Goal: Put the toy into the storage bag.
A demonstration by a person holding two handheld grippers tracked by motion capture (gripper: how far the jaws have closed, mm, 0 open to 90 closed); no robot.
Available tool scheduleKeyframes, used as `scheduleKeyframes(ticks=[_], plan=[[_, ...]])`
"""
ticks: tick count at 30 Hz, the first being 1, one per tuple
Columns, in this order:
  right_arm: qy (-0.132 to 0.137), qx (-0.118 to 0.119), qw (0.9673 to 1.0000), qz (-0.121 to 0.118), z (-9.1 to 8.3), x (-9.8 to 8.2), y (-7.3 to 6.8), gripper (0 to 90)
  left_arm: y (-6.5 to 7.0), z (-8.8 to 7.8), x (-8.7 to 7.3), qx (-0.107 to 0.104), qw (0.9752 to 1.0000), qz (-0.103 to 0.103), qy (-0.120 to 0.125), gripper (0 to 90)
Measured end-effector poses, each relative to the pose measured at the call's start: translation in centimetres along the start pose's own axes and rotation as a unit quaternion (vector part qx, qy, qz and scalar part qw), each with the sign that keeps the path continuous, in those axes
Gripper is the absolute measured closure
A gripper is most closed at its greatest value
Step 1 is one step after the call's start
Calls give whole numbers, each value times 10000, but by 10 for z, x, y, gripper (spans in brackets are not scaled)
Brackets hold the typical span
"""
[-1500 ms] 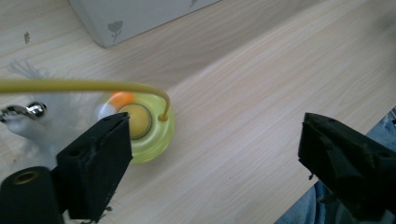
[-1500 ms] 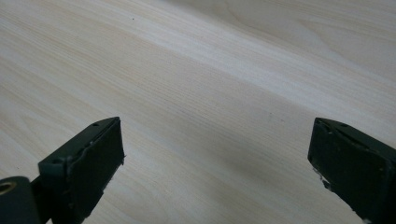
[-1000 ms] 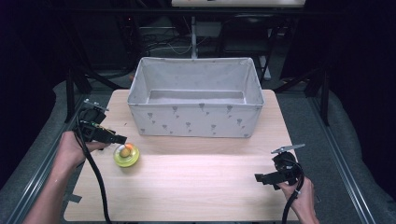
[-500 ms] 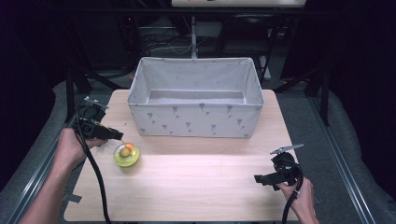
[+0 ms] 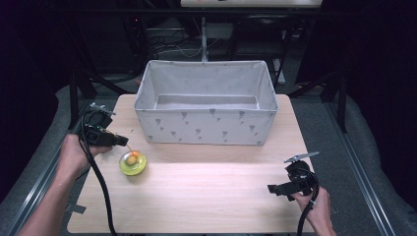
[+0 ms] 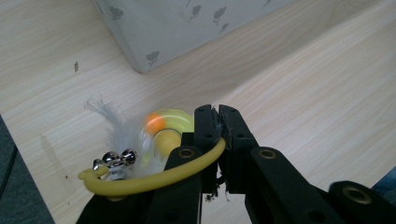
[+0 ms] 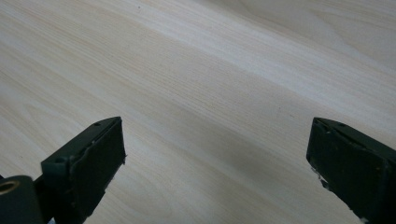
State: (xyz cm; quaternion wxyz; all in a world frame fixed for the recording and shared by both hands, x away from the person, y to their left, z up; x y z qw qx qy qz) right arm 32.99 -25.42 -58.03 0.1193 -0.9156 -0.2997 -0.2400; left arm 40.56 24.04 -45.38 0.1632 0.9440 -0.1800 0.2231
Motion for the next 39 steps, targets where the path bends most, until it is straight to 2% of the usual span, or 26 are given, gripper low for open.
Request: scheduleKeyframes(ticks=[6,18,28,39], plan=[[-15,17,10000,-13,0,0,0,42,1,-2,1,40,9999,98,-81,871],[-68,-3,10000,-11,0,-1,1,42,8,-17,10,48,9991,356,-211,871],[-44,-17,10000,-20,0,-1,1,42,9,-26,17,103,9987,443,-239,872],[-57,-5,10000,-24,0,-1,1,41,15,-40,32,227,9973,636,-301,871]])
Point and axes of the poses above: each handheld gripper's, and its own axes: z roughly forward along the jaws, x roughly out of its top, y roughly to its right, the point moved 8 cm from there along z, roughly forward along the jaws, and after that the axes turned 12 degrees about -z, right-handed, at the moved point
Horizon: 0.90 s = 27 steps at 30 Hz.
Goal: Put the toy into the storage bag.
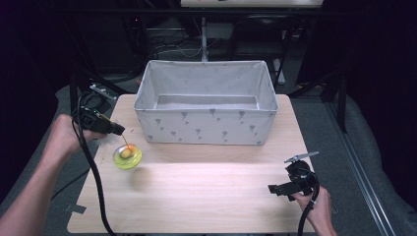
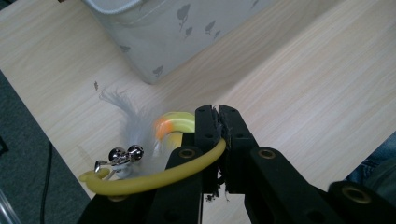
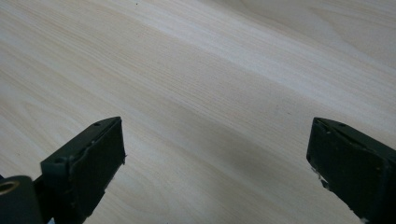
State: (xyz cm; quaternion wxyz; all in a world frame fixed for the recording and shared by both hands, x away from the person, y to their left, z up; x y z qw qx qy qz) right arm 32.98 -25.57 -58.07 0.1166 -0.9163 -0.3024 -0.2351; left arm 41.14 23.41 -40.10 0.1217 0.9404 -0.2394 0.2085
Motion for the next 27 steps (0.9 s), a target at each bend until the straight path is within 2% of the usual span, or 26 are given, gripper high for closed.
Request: scheduleKeyframes(ticks=[13,27], plan=[[14,-10,10000,-2,-1,0,0,41,3,-15,13,57,9999,96,30,872],[-11,-1,10000,3,0,-1,1,41,2,-38,29,199,9996,198,58,872]])
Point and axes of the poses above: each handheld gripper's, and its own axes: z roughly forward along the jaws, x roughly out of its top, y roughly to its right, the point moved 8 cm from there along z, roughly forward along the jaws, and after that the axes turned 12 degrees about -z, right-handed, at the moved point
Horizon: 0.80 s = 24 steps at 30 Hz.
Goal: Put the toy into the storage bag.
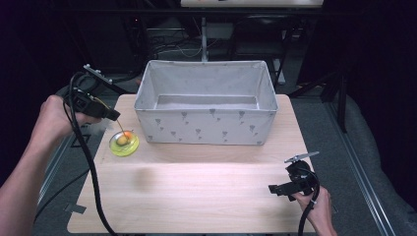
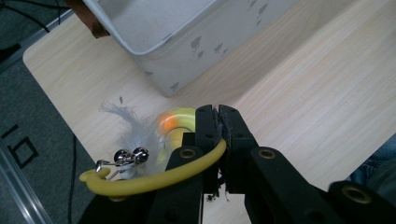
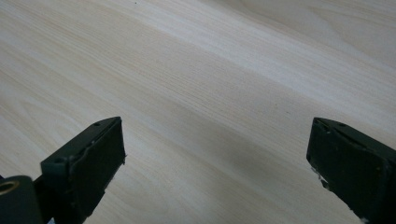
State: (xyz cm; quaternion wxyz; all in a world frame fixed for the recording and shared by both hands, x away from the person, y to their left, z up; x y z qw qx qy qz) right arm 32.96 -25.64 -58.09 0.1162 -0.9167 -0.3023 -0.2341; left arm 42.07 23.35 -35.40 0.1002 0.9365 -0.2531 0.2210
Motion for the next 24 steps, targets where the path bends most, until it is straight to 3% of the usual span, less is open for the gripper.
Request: scheduleKeyframes(ticks=[24], plan=[[-56,28,10000,9,0,-1,0,42,0,-30,27,159,9998,96,76,871]])
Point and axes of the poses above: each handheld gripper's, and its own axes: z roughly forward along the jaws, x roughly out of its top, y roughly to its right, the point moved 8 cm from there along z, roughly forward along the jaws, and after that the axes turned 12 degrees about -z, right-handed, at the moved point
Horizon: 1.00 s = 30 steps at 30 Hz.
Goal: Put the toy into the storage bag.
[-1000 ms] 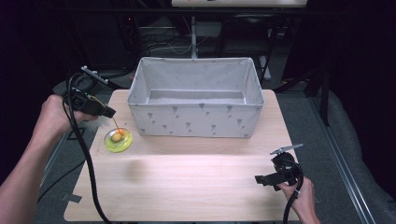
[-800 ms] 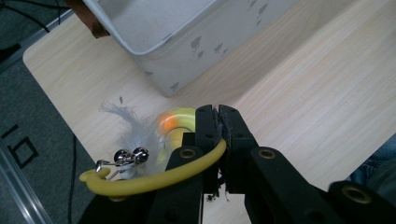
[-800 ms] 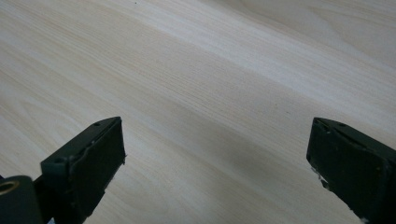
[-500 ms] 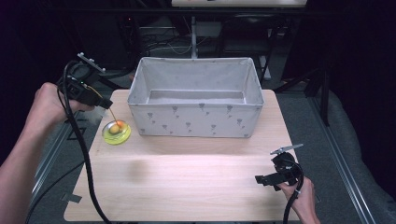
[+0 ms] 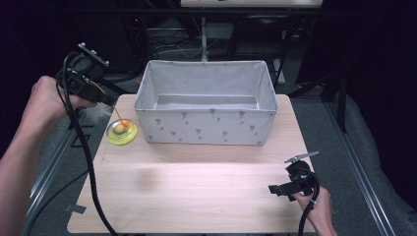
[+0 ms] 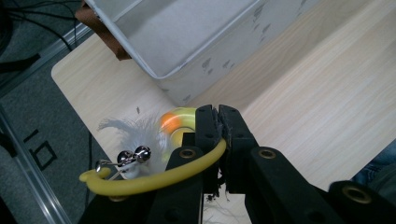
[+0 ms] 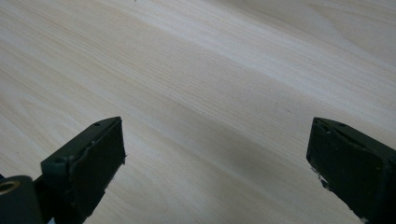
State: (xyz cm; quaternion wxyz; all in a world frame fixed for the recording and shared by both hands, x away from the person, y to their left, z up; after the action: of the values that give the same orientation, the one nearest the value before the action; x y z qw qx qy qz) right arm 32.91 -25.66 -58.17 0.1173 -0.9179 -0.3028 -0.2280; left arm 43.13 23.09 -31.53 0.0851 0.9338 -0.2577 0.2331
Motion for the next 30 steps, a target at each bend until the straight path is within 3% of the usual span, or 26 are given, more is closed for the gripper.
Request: scheduleKeyframes(ticks=[13,30], plan=[[-59,28,10000,-7,2,-1,0,39,-3,-5,9,78,9999,1,-91,871],[-77,39,10000,4,2,-2,0,39,1,-21,36,153,9998,100,40,871]])
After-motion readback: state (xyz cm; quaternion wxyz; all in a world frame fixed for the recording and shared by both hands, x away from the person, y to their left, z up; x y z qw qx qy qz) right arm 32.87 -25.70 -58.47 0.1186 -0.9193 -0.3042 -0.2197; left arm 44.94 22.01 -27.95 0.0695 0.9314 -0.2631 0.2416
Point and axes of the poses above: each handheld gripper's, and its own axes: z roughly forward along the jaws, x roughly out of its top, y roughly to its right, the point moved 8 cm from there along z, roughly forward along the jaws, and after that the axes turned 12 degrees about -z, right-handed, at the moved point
